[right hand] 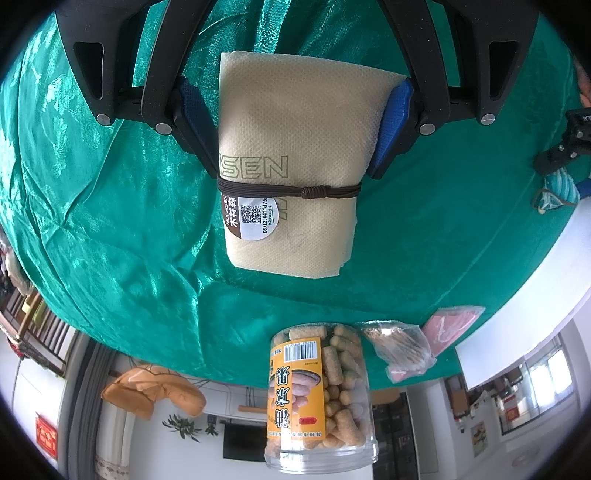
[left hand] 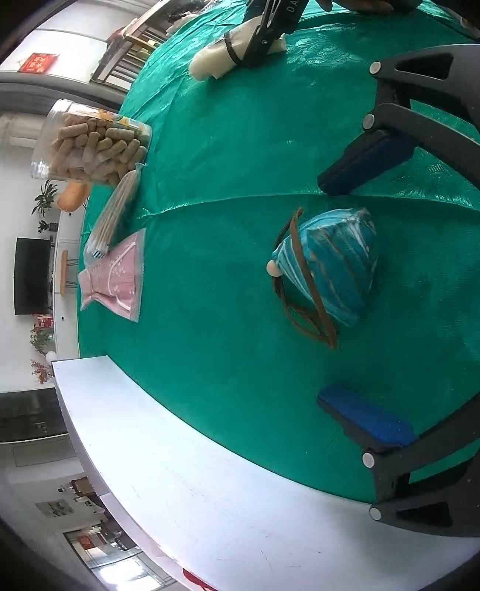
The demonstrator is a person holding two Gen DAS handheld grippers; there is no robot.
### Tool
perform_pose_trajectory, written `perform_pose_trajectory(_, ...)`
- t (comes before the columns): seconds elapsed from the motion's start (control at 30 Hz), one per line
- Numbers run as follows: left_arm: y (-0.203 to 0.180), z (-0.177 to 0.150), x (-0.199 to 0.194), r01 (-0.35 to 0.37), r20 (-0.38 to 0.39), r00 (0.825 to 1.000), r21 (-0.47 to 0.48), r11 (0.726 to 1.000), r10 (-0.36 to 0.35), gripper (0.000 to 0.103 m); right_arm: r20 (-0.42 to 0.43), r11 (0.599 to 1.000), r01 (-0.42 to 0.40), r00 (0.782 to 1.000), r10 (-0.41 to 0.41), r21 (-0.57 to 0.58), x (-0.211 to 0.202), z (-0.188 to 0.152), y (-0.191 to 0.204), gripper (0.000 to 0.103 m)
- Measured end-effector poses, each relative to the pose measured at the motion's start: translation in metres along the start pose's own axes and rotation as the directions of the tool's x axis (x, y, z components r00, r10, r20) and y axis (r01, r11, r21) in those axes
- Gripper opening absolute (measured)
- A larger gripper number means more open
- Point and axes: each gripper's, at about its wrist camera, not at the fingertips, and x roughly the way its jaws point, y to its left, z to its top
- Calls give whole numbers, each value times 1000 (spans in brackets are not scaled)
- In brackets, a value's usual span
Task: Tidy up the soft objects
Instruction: 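Move the left tool to the teal pouch and grasp it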
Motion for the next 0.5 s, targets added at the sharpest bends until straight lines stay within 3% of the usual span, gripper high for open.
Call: perform_pose_trajectory(0.5, 0, 0, 0, 0, 0, 1000, 1, 1000, 0, 103, -1, 1000, 3, 1000, -3, -1, 1, -1, 1, 80)
